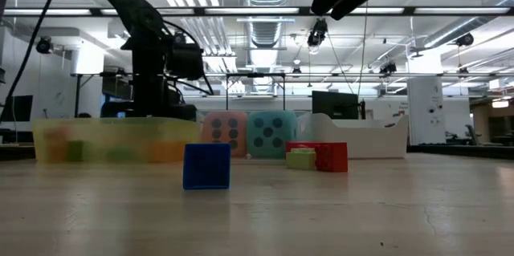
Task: Pick & Place Toys
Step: Put the light blue game piece into the yellow bin
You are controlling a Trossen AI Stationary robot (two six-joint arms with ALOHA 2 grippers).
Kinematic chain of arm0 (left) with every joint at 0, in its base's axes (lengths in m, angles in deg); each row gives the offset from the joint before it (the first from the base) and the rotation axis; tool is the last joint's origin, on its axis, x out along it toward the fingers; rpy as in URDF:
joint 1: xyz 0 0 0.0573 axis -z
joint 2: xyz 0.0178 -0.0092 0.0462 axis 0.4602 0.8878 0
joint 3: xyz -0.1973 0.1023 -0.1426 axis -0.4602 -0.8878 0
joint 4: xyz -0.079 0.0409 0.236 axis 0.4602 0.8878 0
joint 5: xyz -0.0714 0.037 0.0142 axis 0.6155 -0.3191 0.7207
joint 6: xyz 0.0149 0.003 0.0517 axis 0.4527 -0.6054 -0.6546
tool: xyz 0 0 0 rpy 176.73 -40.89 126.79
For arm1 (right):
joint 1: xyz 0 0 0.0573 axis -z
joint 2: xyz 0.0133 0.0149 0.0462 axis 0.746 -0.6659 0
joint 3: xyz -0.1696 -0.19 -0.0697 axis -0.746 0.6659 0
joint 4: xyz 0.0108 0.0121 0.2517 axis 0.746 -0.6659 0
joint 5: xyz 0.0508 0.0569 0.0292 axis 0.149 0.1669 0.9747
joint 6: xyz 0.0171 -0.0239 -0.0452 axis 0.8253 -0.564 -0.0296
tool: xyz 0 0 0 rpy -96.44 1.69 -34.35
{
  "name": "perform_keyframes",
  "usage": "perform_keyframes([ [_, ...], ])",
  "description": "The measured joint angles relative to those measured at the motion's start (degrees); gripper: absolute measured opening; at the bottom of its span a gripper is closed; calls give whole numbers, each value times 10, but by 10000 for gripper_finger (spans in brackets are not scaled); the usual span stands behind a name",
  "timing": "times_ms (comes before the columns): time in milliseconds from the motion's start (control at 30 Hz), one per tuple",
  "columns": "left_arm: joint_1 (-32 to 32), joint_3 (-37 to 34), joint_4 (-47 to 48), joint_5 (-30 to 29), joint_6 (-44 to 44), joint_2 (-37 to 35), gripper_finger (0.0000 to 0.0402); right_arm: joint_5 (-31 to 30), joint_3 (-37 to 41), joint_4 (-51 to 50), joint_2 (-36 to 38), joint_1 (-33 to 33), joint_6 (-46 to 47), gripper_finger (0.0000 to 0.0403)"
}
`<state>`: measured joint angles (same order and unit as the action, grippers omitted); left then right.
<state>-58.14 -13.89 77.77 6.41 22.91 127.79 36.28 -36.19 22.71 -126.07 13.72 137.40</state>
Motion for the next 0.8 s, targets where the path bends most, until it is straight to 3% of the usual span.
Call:
perform_keyframes([
  [800,0,0,-2,20,-5,-1,83,17,0,0,0,0,-4,365],
])
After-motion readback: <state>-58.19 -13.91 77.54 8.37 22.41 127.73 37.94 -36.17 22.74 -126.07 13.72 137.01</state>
